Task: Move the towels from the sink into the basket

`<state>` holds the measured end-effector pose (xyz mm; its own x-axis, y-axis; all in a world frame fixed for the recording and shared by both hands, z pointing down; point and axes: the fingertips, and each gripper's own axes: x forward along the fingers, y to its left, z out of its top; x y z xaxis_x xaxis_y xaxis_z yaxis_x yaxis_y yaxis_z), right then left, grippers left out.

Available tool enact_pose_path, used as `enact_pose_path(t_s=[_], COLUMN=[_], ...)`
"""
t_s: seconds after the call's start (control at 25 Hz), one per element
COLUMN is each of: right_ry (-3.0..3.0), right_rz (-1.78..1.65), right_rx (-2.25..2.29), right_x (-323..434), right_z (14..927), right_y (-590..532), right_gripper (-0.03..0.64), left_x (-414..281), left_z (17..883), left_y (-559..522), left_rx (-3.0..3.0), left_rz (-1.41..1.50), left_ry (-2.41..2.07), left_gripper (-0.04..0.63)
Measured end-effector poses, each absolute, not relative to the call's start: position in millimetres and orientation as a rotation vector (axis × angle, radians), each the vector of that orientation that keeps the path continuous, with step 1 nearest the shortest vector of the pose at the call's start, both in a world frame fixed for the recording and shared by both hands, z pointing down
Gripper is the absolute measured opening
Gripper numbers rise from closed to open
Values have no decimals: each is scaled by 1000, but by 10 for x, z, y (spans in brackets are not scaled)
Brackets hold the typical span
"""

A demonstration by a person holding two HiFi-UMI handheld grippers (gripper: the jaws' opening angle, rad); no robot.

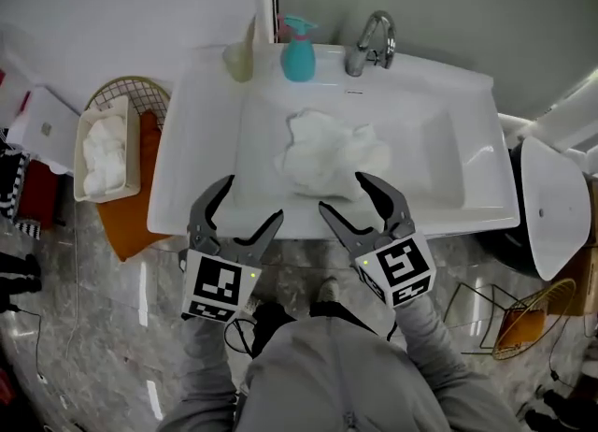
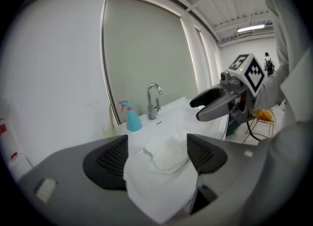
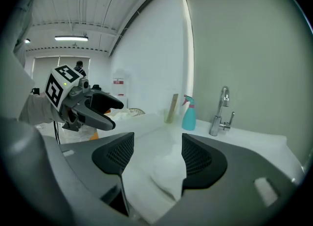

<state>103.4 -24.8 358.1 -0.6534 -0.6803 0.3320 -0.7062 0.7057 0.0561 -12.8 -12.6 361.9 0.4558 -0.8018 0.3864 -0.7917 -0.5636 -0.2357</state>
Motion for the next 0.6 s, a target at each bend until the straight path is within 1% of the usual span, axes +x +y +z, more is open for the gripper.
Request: enact_pose_path(t_s=[0.16, 0.32, 0.48, 0.6], right_ry=[-2551, -2502, -2446, -2408], right_rz=[164, 236, 270, 274], right_rx=[1110, 1092, 1023, 951], right_x=[1605, 1946, 2031, 1976], right_z=[3736, 3960, 4210, 4439], right_y=[-332, -448, -582, -734], right_gripper=[287, 287, 288, 290], left_x=[434, 765, 948, 970], left_z=[3688, 3814, 4061, 4406], left_y=[-248, -457, -705, -969], left_rx=[-2688, -2688, -2659, -2599], left_rz=[-757, -864, -1087, -1271], left_ry=[1398, 1313, 1158, 1026], left_gripper=[407, 407, 407, 408])
